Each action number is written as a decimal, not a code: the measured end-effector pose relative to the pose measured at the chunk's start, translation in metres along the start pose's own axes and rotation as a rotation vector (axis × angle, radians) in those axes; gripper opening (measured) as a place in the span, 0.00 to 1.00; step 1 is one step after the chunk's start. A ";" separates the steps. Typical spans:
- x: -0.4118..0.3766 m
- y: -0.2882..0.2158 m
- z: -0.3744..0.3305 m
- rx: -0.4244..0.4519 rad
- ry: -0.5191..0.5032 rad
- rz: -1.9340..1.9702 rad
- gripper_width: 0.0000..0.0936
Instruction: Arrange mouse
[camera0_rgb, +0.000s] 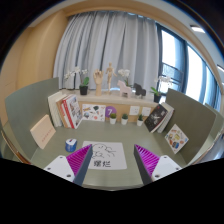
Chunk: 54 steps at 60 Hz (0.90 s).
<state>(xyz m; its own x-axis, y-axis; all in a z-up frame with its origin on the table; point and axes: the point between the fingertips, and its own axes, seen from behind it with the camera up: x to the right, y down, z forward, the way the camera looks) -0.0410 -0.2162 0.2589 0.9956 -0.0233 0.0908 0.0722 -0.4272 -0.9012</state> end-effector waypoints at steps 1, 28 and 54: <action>-0.009 0.010 0.006 -0.012 -0.007 0.005 0.89; -0.219 0.160 0.165 -0.299 -0.176 0.014 0.89; -0.278 0.131 0.307 -0.300 -0.182 -0.016 0.81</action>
<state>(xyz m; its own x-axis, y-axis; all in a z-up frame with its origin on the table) -0.2898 0.0122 -0.0145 0.9907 0.1358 0.0020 0.0938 -0.6737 -0.7330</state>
